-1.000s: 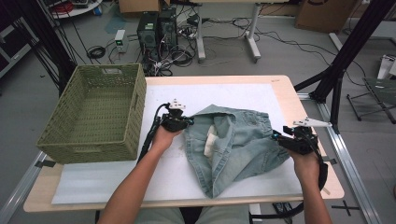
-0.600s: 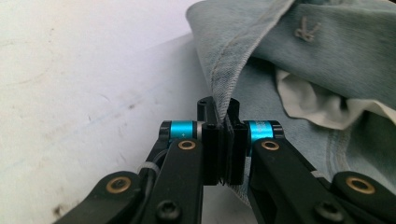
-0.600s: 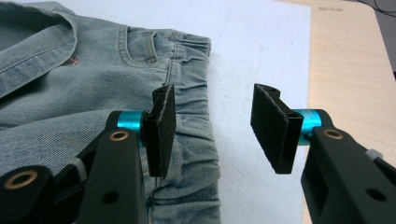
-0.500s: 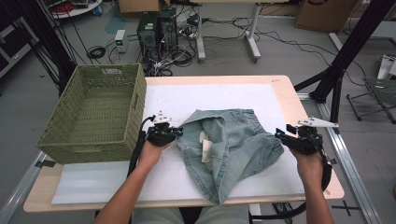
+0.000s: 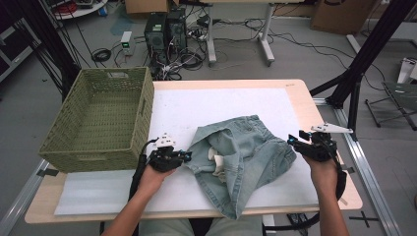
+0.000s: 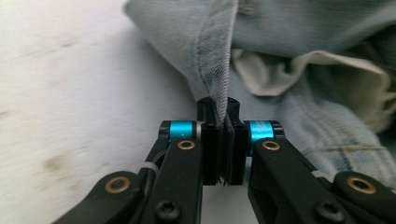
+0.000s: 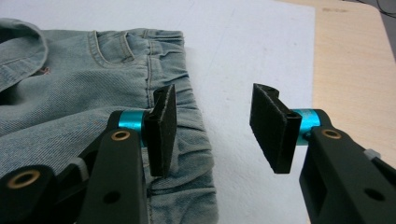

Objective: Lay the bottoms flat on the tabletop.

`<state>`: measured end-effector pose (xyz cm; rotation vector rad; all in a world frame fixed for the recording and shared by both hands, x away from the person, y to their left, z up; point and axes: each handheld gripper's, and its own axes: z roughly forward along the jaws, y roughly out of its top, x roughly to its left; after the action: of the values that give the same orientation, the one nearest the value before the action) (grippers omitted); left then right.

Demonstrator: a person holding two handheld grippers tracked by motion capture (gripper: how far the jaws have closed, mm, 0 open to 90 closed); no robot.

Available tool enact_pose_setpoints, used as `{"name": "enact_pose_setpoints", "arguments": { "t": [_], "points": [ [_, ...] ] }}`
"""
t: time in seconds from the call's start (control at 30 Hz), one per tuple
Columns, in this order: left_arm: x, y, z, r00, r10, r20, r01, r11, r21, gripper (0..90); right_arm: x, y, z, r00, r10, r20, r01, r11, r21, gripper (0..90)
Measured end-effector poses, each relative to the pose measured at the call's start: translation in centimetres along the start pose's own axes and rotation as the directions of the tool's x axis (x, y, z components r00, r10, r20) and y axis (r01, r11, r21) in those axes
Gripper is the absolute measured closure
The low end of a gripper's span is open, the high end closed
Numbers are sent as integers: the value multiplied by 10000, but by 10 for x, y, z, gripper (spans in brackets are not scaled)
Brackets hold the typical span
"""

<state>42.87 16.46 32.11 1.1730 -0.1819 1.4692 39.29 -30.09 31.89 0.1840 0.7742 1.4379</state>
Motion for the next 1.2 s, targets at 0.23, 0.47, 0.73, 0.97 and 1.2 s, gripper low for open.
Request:
{"name": "enact_pose_setpoints", "arguments": {
  "t": [0.23,0.47,0.73,0.97,1.2],
  "points": [
    [9,51,8,9991,141,-404,-163,9983,-554,533,5,0,-1,9999,-116,-87,115,9999,-51,520],
    [25,98,56,9999,47,101,-43,9993,-366,501,4,-4,-1,9999,-83,-132,81,9999,-136,520],
    [43,108,102,9999,75,150,-77,9999,139,482,-1,-10,-9,9997,-20,-236,12,9994,-338,520],
    [50,94,123,9997,-105,204,76,9900,1409,473,-10,-15,-14,9999,22,-166,-25,9998,-192,520],
    [44,85,132,9905,-146,1365,-144,9778,2091,717,-13,-19,-15,9999,-28,-145,29,10000,92,520]
  ]
}}
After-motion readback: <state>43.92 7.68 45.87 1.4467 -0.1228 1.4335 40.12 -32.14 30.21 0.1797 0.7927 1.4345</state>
